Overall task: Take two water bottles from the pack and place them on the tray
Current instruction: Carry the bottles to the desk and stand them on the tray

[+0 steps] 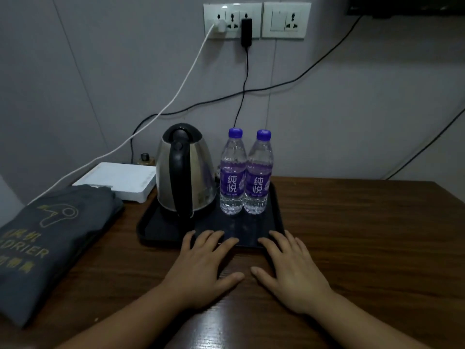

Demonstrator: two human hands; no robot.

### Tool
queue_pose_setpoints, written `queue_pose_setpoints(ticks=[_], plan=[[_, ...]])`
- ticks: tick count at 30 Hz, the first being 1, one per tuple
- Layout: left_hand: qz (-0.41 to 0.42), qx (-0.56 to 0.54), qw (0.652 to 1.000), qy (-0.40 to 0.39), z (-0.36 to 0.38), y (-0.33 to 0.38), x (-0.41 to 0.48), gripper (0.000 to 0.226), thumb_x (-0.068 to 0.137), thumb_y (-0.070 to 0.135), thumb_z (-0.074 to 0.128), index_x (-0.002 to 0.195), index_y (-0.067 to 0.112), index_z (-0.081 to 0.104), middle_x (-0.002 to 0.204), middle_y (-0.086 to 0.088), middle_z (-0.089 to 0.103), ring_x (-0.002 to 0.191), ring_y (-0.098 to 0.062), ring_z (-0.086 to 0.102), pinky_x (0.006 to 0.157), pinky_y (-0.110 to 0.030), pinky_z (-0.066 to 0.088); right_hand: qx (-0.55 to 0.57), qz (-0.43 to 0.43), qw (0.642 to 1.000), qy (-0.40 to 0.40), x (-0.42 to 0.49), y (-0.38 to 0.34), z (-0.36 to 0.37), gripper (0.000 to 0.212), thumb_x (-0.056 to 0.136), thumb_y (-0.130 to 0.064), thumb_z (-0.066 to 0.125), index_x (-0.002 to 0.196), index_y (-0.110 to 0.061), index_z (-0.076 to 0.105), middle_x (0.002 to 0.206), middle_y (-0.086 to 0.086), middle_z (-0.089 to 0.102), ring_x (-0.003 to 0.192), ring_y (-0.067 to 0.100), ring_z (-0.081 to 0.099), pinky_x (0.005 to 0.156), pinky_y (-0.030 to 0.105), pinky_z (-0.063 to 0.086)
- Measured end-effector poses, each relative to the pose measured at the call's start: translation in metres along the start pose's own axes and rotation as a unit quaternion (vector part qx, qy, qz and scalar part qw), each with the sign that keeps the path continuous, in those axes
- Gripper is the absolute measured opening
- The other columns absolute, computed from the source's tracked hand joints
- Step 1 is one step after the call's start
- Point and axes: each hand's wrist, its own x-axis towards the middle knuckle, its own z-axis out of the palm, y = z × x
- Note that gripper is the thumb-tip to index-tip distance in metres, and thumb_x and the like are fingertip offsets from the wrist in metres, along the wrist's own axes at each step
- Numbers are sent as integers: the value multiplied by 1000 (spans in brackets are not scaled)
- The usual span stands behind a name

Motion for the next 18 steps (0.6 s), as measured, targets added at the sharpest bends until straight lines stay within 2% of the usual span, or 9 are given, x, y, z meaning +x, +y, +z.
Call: queue_pose_setpoints(ticks=[12, 18], plan=[[-1, -11, 1000, 1, 0, 1, -1, 79, 83, 89, 26, 151, 49, 17, 164, 4, 30, 153, -19, 17, 123, -53, 2, 2, -4, 1000, 5, 1, 3, 4, 82, 83, -86, 17, 152, -43, 17, 165, -5, 15, 153, 22, 0, 123, 42, 0], [4, -17, 1000, -12, -4, 2, -2, 77, 87, 85, 29, 152, 44, 23, 161, -2, 37, 150, -25, 27, 120, -59, 15, -20, 2, 999, -28, 2, 0, 0, 80, 87, -82, 19, 153, -38, 18, 165, 2, 17, 153, 27, 0, 122, 45, -2]])
